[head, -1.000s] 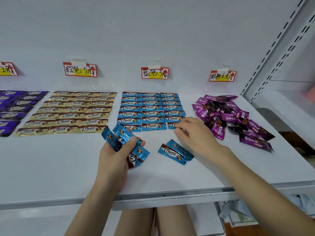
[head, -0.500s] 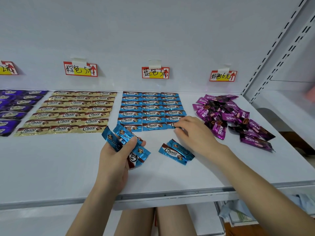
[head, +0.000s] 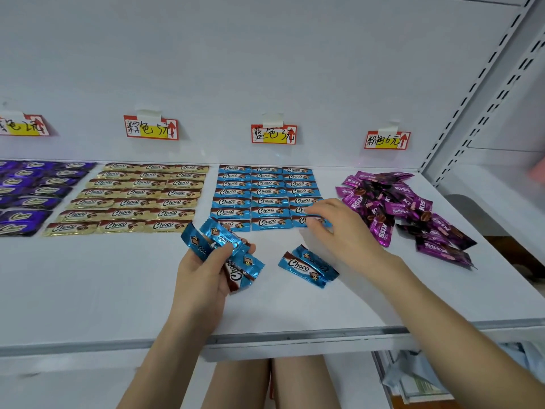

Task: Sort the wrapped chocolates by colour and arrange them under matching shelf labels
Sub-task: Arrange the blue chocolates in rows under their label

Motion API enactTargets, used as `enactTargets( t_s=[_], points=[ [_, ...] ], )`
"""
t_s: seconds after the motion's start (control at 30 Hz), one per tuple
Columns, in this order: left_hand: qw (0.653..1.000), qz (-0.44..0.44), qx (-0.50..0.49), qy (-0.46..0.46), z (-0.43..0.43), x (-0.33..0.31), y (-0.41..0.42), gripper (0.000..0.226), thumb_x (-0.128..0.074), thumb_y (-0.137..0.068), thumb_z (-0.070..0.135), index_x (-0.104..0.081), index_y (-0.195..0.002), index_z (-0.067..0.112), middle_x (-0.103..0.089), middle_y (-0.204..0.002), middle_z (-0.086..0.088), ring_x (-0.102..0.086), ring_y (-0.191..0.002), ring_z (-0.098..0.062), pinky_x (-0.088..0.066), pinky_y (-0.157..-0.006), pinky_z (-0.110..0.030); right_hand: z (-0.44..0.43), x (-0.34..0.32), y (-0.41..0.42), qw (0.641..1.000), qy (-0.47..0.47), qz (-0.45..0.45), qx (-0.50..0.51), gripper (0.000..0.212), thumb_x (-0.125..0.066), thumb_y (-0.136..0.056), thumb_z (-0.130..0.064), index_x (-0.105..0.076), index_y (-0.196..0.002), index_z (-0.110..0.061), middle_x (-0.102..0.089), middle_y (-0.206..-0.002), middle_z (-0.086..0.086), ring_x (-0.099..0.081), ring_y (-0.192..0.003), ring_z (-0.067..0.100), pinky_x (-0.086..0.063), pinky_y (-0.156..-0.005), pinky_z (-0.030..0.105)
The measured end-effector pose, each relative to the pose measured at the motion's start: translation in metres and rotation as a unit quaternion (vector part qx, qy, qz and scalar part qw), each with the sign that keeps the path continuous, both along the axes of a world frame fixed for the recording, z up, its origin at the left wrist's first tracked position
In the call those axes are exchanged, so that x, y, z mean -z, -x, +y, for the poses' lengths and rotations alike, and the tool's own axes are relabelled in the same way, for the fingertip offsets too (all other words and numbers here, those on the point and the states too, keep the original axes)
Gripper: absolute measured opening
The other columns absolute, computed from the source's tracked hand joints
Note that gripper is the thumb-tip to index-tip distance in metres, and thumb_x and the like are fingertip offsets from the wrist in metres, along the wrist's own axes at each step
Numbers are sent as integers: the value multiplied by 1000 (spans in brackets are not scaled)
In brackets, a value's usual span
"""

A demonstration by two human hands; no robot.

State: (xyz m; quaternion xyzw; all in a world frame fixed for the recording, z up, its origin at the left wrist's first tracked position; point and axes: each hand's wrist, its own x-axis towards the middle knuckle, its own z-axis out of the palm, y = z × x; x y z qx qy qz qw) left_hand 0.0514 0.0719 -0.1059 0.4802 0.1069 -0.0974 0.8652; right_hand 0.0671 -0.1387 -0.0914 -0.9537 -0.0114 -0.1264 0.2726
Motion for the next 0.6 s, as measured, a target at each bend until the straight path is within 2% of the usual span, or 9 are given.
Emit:
enactTargets(
  t_s=[0.1, 0.2, 0.33, 0.47, 0.53, 0.6],
  points=[
    [999, -32, 9, -14, 1, -4, 10, 18, -57, -86, 8, -58, -102, 17, -75, -85, -4, -72, -79, -18, -57, -54, -28, 20, -19, 17, 986, -159, -44, -29, 12, -56, -90, -18, -65, -97, -23, -60, -96, -19, -53, -88, -10, -41, -73, 5],
    [998, -64, 16, -26, 3, -8, 21, 32, -65, -71, 14, -62, -102, 12, -74, -87, -6, -72, -77, -19, -58, -56, -31, 45, -34, 38, 966, -235, -39, -99, 20, -62, -86, -14, -63, -79, -33, -64, -78, -27, -57, -80, -9, -45, -66, 5],
    [992, -112, 22, -53, 6, -10, 36, 32, -66, -68, 17, -66, -100, 13, -74, -89, -8, -72, -79, -21, -56, -58, -31, 71, -41, 49, 961, -228, -34, -152, 22, -66, -82, -13, -63, -79, -34, -64, -76, -20, -57, -74, -4, -44, -62, 9],
    [988, -131, 16, -85, 16, -10, 43, 33, -66, -68, 23, -67, -101, 17, -73, -89, -8, -71, -82, -21, -56, -62, -29, 83, -38, 49, 958, -235, -11, -161, 23, -69, -80, -11, -65, -78, -33, -63, -73, -17, -58, -73, 0, -46, -64, 12],
    [990, -119, 0, -81, 24, -11, 43, 35, -64, -68, 27, -64, -102, 18, -73, -84, -8, -71, -79, -20, -56, -58, -27, 87, -39, 49, 971, -166, -63, -159, 12, -67, -81, -9, -69, -82, -21, -62, -77, -14, -56, -74, 1, -45, -65, 12],
    [993, -102, -15, -55, 32, -14, 42, 35, -62, -69, 31, -62, -101, 17, -73, -82, -9, -71, -79, -20, -56, -58, -27, 91, -38, 48, 972, -53, -129, -190, 6, -64, -82, -9, -70, -84, -9, -63, -80, -3, -55, -74, 4, -45, -66, 18]
  ],
)
